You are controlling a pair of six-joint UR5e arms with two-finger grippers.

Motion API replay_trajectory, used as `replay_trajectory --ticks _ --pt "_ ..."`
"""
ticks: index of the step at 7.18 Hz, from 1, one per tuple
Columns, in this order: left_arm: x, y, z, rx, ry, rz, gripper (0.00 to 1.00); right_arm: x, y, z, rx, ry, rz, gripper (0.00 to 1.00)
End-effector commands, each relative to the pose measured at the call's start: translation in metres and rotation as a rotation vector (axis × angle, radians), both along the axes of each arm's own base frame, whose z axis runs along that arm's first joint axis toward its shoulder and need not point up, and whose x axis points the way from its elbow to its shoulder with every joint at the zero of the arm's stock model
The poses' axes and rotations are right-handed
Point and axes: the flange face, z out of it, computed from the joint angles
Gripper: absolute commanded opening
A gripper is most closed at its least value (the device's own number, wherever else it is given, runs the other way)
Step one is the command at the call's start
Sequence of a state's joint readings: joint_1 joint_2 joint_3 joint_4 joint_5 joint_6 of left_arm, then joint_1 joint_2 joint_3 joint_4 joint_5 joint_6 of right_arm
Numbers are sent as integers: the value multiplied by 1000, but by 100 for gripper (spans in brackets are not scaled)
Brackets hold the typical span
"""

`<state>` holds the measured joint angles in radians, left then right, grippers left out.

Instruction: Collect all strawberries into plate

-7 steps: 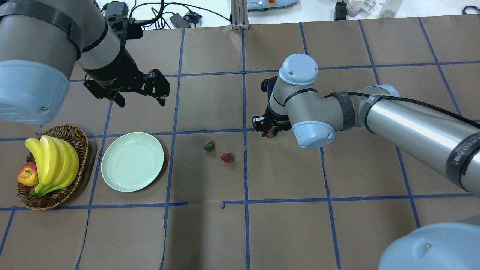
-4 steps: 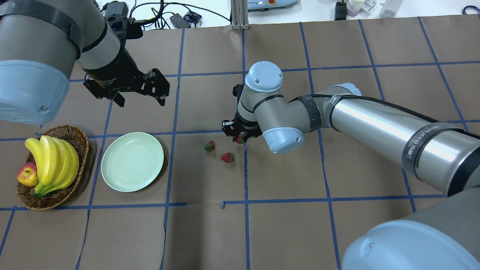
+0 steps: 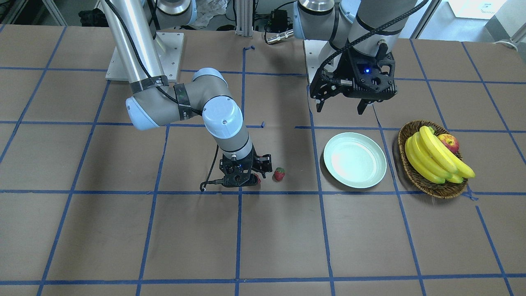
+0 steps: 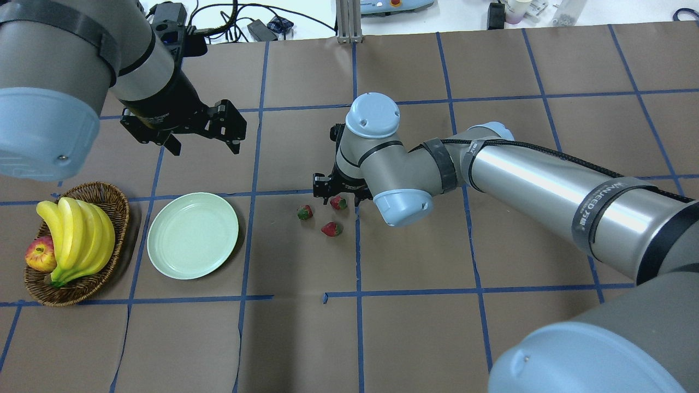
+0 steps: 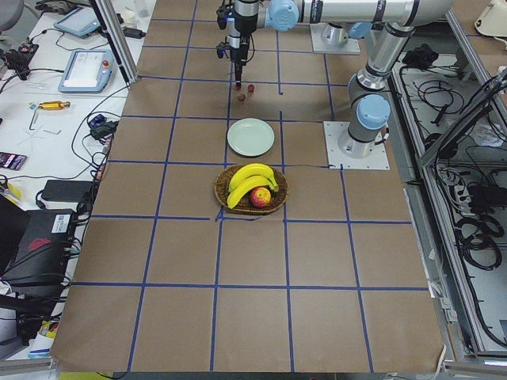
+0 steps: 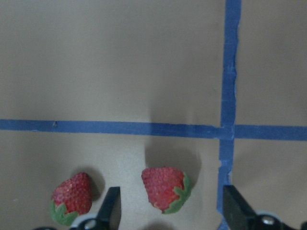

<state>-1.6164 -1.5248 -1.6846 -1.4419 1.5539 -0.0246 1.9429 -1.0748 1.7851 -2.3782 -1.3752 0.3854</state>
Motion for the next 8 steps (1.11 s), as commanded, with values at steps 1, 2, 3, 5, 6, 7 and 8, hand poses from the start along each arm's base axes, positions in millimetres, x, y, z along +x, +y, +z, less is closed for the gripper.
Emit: replay_trajectory --ticks 1,2,3,5,6,7,8 --pt "1 0 0 0 0 0 100 -23 1 23 -54 50 -23 100" --pt "2 -1 1 -2 0 1 100 -47 0 46 -52 82 21 100" --pt "3 0 1 -2 -2 1 100 -91 0 84 25 130 27 100" --pt "3 0 1 -2 0 1 100 -190 -4 146 35 125 105 100" --pt "3 0 1 -2 0 1 100 -212 -2 174 17 127 127 100" --pt "2 0 0 0 0 1 100 -221 -9 218 2 128 114 100" --pt "2 0 0 0 0 1 100 -220 -10 286 1 132 114 100"
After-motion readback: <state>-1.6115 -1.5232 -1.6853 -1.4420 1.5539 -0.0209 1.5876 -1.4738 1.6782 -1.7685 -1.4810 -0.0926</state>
